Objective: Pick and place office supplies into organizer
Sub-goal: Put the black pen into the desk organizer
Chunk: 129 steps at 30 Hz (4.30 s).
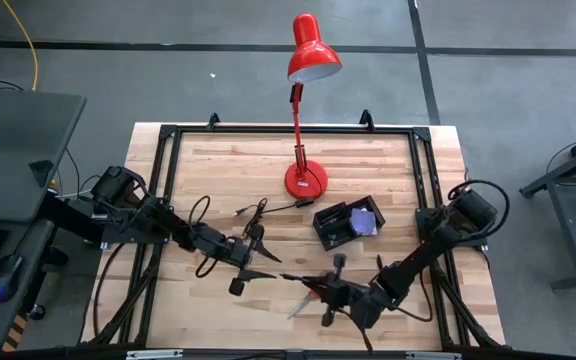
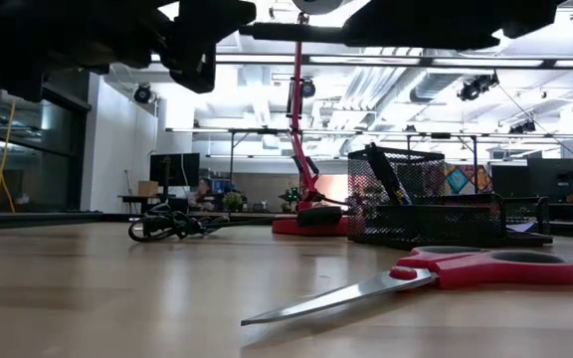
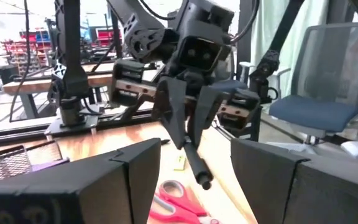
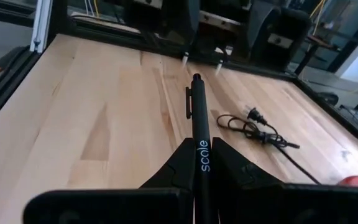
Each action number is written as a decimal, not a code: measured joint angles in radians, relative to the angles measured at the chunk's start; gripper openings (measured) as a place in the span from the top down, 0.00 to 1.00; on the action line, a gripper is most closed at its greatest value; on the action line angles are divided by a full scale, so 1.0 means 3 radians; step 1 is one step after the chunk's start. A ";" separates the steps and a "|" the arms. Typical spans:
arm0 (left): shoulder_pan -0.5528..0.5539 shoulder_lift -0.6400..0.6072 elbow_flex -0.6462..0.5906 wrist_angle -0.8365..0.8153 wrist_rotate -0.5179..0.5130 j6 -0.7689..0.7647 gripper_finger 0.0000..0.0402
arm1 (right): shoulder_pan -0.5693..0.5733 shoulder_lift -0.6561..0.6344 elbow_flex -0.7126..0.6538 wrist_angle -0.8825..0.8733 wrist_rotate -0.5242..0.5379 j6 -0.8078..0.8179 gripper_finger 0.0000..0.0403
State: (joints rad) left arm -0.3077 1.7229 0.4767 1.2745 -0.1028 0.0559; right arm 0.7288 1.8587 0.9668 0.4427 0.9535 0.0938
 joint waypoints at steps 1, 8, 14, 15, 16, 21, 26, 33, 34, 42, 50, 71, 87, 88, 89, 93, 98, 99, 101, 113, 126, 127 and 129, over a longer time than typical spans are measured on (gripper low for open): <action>0.0000 0.0000 0.0000 -0.0013 -0.0004 0.0000 0.54 | -0.0006 0.0000 0.0000 0.0028 0.0001 -0.0027 0.96; 0.0000 0.0001 0.0000 -0.0097 -0.0010 -0.0026 0.54 | -0.0130 0.0000 0.0000 0.0267 -0.0123 -0.0300 0.96; 0.0000 0.0001 0.0000 -0.0140 -0.0073 -0.0027 0.54 | -0.0206 0.0000 0.0001 0.0411 -0.0300 -0.0419 0.96; 0.0000 0.0001 0.0000 -0.0155 -0.0077 -0.0027 0.54 | -0.0205 0.0000 0.0001 0.0427 -0.0301 -0.0428 0.96; 0.0000 0.0001 0.0000 -0.0171 -0.0086 -0.0027 0.54 | -0.0205 0.0000 0.0001 0.0439 -0.0305 -0.0430 0.96; -0.0001 0.0001 -0.0001 -0.0177 -0.0100 -0.0028 0.54 | -0.0206 0.0000 0.0001 0.0561 -0.0337 -0.0544 0.96; -0.0001 0.0001 -0.0001 -0.0172 -0.0099 -0.0032 0.56 | -0.0253 0.0000 0.0001 0.0561 -0.0440 -0.0519 0.96; -0.0003 0.0001 -0.0001 -0.0187 -0.0071 -0.0053 0.71 | -0.0294 0.0000 0.0001 0.0559 -0.0489 -0.0523 0.96; -0.0003 0.0001 -0.0001 -0.0201 -0.0070 -0.0057 0.74 | -0.0294 0.0000 0.0001 0.0557 -0.0486 -0.0523 0.96; -0.0003 0.0001 -0.0004 -0.0225 -0.0071 -0.0061 0.92 | -0.0291 0.0001 0.0001 0.0555 -0.0459 -0.0514 0.96; -0.0001 0.0001 -0.0004 -0.0224 -0.0087 -0.0127 0.88 | -0.0291 0.0001 0.0001 0.0545 -0.0421 -0.0519 0.96; 0.0011 -0.0253 0.0207 -0.0812 -0.0485 -0.0209 0.92 | 0.0491 0.0004 0.0004 0.0178 0.0467 -0.0280 0.73; 0.0566 -0.0502 0.2329 -0.4643 -0.0702 -0.0004 0.92 | 0.1174 0.0003 0.0001 -0.0860 0.0858 0.1390 0.73; 0.0625 -0.0502 0.2470 -0.4843 -0.0704 -0.0034 0.92 | 0.1190 0.0004 0.0001 -0.0908 0.0870 0.1442 0.73; 0.0690 -0.0502 0.2618 -0.5075 -0.0683 -0.0099 0.92 | 0.1204 0.0004 0.0001 -0.0936 0.0878 0.1488 0.73; 0.0990 -0.0465 0.3162 -0.5864 -0.0396 -0.0316 0.92 | 0.1223 0.0004 0.0001 -0.0953 0.0889 0.1501 0.73; 0.1345 -0.0345 0.3481 -0.6100 0.0206 -0.0463 0.92 | 0.1193 0.0004 0.0001 -0.1021 0.0890 0.1497 0.73; 0.1416 -0.0310 0.3503 -0.6186 0.0301 -0.0485 0.92 | 0.1172 0.0004 0.0001 -0.1021 0.0894 0.1497 0.73; 0.1500 -0.0187 0.3582 -0.6278 0.0266 -0.0555 0.92 | 0.1148 0.0004 0.0001 -0.1039 0.0894 0.1505 0.73; 0.1609 0.0211 0.3683 -0.6356 0.0255 -0.0472 0.92 | 0.1101 0.0143 0.0001 -0.1041 0.0887 0.1687 0.73; 0.1330 0.0183 0.3683 -0.6320 0.0051 -0.0369 0.92 | 0.1100 0.0270 0.0001 -0.1038 0.0894 0.1791 0.73; 0.1311 0.0183 0.3683 -0.6323 0.0020 -0.0361 0.92 | 0.1099 0.0270 0.0001 -0.1038 0.0895 0.1791 0.73; 0.1301 0.0183 0.3683 -0.6327 -0.0001 -0.0312 0.92 | 0.1098 0.0270 0.0001 -0.1038 0.0897 0.1789 0.73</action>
State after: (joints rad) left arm 0.0826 1.7779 1.5816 -0.6235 -0.1032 -0.0377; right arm 1.0580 1.9396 0.9672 0.1313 1.2226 0.6305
